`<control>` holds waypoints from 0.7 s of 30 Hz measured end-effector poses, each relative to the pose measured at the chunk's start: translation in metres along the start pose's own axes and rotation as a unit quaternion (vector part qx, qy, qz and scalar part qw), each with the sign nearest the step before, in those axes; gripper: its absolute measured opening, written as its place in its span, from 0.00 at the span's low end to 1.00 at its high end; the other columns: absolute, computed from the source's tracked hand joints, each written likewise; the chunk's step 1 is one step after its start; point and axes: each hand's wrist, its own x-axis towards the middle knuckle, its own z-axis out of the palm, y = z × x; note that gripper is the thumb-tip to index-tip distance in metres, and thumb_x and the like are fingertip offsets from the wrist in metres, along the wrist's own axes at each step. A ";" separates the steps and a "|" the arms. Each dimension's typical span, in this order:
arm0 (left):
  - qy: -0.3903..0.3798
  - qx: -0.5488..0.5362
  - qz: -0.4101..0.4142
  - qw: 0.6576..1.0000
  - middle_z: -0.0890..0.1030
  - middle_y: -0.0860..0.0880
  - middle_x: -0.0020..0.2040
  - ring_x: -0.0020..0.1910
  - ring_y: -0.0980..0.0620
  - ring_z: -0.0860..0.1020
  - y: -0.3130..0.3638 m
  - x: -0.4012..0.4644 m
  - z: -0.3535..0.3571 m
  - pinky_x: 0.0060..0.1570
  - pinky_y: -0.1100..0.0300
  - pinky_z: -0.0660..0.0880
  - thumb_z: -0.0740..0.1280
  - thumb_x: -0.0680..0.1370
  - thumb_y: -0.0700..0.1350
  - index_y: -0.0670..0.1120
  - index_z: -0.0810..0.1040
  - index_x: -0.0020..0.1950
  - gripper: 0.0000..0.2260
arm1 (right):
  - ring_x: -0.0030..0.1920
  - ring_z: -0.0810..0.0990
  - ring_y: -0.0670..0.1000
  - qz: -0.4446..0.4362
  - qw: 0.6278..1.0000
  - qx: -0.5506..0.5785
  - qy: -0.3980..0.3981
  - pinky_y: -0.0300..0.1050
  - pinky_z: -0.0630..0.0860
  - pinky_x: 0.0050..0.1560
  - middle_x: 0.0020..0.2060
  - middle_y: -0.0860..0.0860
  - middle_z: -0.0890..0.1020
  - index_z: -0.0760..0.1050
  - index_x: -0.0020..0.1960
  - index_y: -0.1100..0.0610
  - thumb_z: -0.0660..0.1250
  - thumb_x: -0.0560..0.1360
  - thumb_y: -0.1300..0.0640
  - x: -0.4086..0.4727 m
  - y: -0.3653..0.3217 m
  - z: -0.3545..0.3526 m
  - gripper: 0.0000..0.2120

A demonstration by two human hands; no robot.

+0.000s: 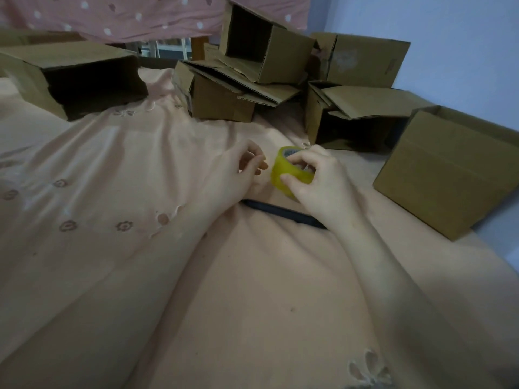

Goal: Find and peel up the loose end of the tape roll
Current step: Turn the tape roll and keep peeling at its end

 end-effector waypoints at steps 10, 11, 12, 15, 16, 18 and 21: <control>-0.026 0.015 -0.038 0.999 0.81 0.55 0.50 0.48 0.55 0.79 0.006 -0.003 -0.002 0.52 0.56 0.77 0.66 0.77 0.48 0.54 0.75 0.61 0.13 | 0.44 0.78 0.45 0.107 0.952 0.260 0.120 0.36 0.75 0.45 0.43 0.50 0.82 0.80 0.48 0.52 0.71 0.72 0.55 0.003 -0.003 -0.011 0.05; -0.031 0.013 -0.033 0.999 0.81 0.54 0.53 0.49 0.56 0.79 0.008 -0.003 -0.002 0.52 0.58 0.77 0.66 0.77 0.49 0.54 0.74 0.64 0.15 | 0.45 0.79 0.48 0.113 0.945 0.280 0.125 0.41 0.76 0.47 0.42 0.49 0.83 0.81 0.47 0.52 0.71 0.72 0.55 0.003 -0.004 -0.012 0.05; -0.034 0.007 -0.028 0.999 0.80 0.54 0.55 0.50 0.56 0.79 0.011 -0.004 -0.002 0.52 0.60 0.77 0.66 0.77 0.49 0.54 0.73 0.66 0.17 | 0.45 0.80 0.49 0.113 0.941 0.292 0.126 0.46 0.77 0.48 0.41 0.49 0.83 0.81 0.47 0.52 0.70 0.72 0.54 0.003 -0.004 -0.013 0.04; -0.041 -0.002 -0.002 0.999 0.80 0.53 0.56 0.51 0.57 0.79 0.014 -0.004 -0.002 0.51 0.62 0.76 0.65 0.78 0.50 0.55 0.73 0.66 0.16 | 0.47 0.81 0.50 0.101 0.943 0.295 0.113 0.49 0.78 0.49 0.42 0.48 0.83 0.81 0.48 0.52 0.70 0.73 0.53 0.002 -0.006 -0.012 0.06; -0.039 -0.006 0.004 0.999 0.81 0.53 0.55 0.51 0.58 0.79 0.013 -0.003 -0.002 0.52 0.61 0.76 0.65 0.78 0.50 0.54 0.74 0.65 0.16 | 0.47 0.81 0.50 0.099 0.944 0.296 0.109 0.49 0.78 0.49 0.42 0.48 0.83 0.81 0.49 0.52 0.70 0.73 0.53 0.001 -0.007 -0.011 0.06; -0.031 -0.019 0.005 0.999 0.83 0.53 0.52 0.50 0.57 0.80 0.013 -0.002 -0.001 0.54 0.58 0.77 0.65 0.76 0.53 0.54 0.76 0.63 0.16 | 0.47 0.81 0.50 0.097 0.944 0.297 0.104 0.47 0.78 0.48 0.43 0.49 0.83 0.81 0.49 0.53 0.71 0.72 0.53 0.001 -0.007 -0.011 0.07; -0.018 -0.025 0.004 1.000 0.84 0.53 0.46 0.48 0.57 0.81 0.011 -0.002 0.000 0.55 0.56 0.77 0.63 0.73 0.58 0.57 0.78 0.58 0.15 | 0.44 0.79 0.48 0.072 0.952 0.280 0.101 0.39 0.76 0.44 0.45 0.52 0.83 0.80 0.49 0.52 0.72 0.72 0.54 0.000 -0.008 -0.010 0.06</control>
